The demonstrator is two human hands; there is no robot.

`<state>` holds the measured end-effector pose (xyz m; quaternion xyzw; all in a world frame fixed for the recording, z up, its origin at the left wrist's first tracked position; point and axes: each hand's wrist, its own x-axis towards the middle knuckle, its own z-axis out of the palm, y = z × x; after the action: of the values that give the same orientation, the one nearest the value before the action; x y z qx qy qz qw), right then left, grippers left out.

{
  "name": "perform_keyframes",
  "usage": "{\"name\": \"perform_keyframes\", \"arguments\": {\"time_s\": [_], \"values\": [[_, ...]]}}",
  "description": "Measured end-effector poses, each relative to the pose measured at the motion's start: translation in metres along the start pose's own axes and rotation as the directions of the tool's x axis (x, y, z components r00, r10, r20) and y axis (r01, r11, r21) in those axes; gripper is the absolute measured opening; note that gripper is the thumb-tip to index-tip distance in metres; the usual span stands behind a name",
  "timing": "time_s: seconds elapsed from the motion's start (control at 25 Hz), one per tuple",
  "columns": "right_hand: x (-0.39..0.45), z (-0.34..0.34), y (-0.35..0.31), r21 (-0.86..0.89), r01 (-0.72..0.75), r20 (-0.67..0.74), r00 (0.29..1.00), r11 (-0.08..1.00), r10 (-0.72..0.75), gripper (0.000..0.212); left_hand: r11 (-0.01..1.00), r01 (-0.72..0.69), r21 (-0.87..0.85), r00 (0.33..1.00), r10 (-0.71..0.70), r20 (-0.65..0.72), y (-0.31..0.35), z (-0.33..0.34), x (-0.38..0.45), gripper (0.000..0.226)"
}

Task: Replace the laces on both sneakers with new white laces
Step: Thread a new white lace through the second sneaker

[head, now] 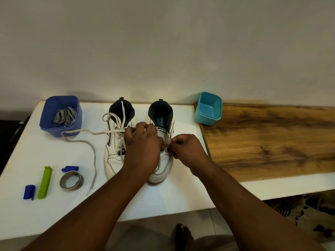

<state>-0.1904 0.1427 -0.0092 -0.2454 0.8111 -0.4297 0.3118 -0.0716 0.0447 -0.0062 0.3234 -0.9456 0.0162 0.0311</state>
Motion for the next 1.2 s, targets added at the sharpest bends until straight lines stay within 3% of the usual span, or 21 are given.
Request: {"name": "perform_keyframes", "arguments": {"time_s": [0.2, 0.64, 0.84, 1.04, 1.2], "values": [[-0.002, -0.003, 0.001, 0.009, 0.006, 0.011, 1.000, 1.000, -0.006, 0.021, 0.995, 0.015, -0.101, 0.997, -0.023, -0.076, -0.004, 0.011, 0.003, 0.012], [-0.002, -0.003, 0.000, 0.128, -0.081, 0.030, 0.997, 0.989, 0.077, 0.017, 0.948, 0.051, -0.315, 0.991, -0.086, -0.099, -0.002, 0.023, 0.003, 0.019], [0.000, -0.016, 0.003, 0.026, -0.062, 0.110, 0.992, 0.998, 0.059, 0.010, 0.945, 0.050, -0.322, 0.991, -0.087, -0.100, -0.001, 0.026, 0.003, 0.020], [-0.004, -0.014, 0.004, -0.217, 0.126, 0.041, 0.992, 0.968, -0.120, 0.011, 0.941, 0.032, -0.337, 0.992, -0.070, -0.101, -0.001, 0.027, 0.002, 0.021], [-0.004, -0.009, 0.001, -0.158, 0.011, 0.044, 0.999, 0.987, -0.004, 0.015, 0.943, -0.026, -0.332, 0.998, 0.004, -0.066, -0.007, 0.023, 0.001, 0.034]]}}
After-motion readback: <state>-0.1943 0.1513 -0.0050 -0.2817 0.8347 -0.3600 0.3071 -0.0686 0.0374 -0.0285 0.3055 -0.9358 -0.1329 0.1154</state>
